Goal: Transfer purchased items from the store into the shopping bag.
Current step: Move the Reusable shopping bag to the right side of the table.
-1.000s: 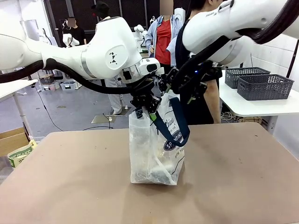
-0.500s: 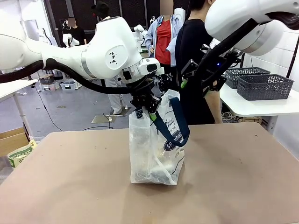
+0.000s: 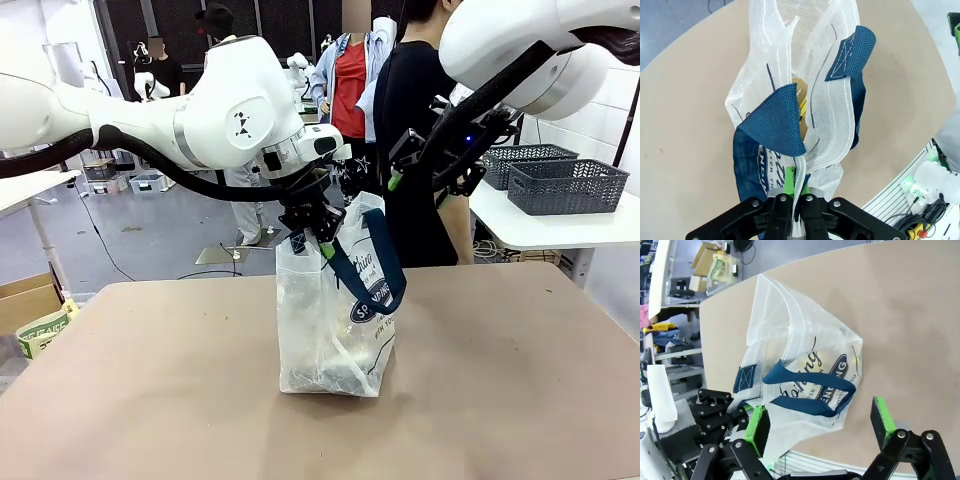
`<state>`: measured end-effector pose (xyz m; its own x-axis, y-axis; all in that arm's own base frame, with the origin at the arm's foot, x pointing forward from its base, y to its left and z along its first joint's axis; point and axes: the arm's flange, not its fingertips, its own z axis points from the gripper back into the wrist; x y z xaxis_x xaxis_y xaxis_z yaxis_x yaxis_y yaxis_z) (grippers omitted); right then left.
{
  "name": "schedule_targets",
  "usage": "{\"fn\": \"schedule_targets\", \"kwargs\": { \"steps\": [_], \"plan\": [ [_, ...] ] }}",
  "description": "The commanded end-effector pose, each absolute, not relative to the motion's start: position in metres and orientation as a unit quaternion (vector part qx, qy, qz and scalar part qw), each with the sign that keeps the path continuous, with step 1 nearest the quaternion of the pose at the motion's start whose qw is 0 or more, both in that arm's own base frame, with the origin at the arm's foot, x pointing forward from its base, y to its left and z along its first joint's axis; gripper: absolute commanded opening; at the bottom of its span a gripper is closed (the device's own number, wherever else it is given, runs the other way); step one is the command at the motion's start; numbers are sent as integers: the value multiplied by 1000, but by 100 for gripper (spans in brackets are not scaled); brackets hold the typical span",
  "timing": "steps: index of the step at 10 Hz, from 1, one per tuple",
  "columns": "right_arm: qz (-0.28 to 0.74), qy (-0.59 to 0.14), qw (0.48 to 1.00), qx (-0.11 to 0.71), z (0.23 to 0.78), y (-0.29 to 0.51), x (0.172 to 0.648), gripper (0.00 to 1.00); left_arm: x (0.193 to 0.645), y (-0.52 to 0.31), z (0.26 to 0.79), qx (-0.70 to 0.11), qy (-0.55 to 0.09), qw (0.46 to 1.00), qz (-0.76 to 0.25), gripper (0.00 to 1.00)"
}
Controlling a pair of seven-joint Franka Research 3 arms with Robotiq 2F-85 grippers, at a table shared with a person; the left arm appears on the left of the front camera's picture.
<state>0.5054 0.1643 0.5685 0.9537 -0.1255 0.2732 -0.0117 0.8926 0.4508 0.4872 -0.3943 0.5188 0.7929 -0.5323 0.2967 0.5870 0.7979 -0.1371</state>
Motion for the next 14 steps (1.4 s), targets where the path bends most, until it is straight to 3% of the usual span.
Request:
{"fn": "schedule_targets", "kwargs": {
  "steps": [1, 2, 5, 9, 12, 14],
  "plan": [
    [-32, -148, 960, 235, 569, 166, 508, 100, 487, -394, 520, -113, -124, 940, -297, 0],
    [-30, -149, 961, 230, 568, 164, 505, 100, 487, -394, 520, -113, -124, 940, -297, 0],
    [168, -98, 928, 318, 572, 111, 496, 100, 487, -394, 520, -113, -124, 940, -297, 0],
    [316, -141, 899, 268, 554, 66, 482, 100, 487, -394, 520, -113, -124, 940, -297, 0],
    [329, -131, 893, 278, 532, 50, 487, 100, 487, -394, 520, -113, -124, 940, -297, 0],
    [334, -132, 895, 264, 550, 58, 487, 100, 488, -398, 519, -79, -115, 948, -287, 0]
  ]
}}
